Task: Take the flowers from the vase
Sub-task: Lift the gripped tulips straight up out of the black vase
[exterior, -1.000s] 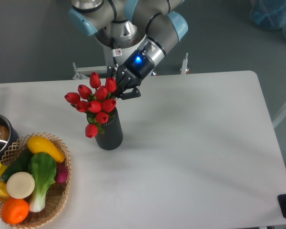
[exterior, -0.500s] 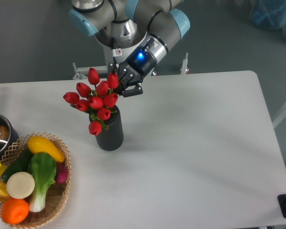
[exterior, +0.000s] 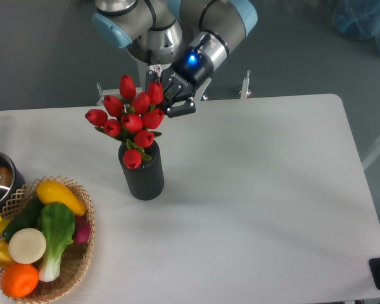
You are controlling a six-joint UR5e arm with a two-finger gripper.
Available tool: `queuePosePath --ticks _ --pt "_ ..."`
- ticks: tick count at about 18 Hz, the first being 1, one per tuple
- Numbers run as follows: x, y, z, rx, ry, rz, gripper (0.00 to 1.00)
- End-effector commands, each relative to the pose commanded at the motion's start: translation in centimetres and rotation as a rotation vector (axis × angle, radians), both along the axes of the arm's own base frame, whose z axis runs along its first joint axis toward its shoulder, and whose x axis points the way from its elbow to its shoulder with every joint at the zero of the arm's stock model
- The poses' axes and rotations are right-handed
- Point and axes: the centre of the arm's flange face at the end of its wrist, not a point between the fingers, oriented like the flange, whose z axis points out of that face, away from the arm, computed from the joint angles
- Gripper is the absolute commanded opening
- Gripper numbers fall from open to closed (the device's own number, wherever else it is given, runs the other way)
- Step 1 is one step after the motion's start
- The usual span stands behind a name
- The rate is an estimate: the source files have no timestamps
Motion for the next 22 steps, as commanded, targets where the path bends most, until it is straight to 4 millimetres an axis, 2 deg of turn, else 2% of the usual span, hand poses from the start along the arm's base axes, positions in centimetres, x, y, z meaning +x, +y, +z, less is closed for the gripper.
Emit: queuePosePath --ticks 4,11,18,22 --pt "-1.2 -0.3 2.4 0.025 -0.044 0.025 0.11" --pt "-2.7 -0.9 5.1 0.056 -0.103 0.052 0.11" --pt "-4.8 -2.3 7.9 0.112 -0.178 0.088 0.11" --pt "-5.4 -2.8 8.2 0.123 -0.183 0.1 0.11"
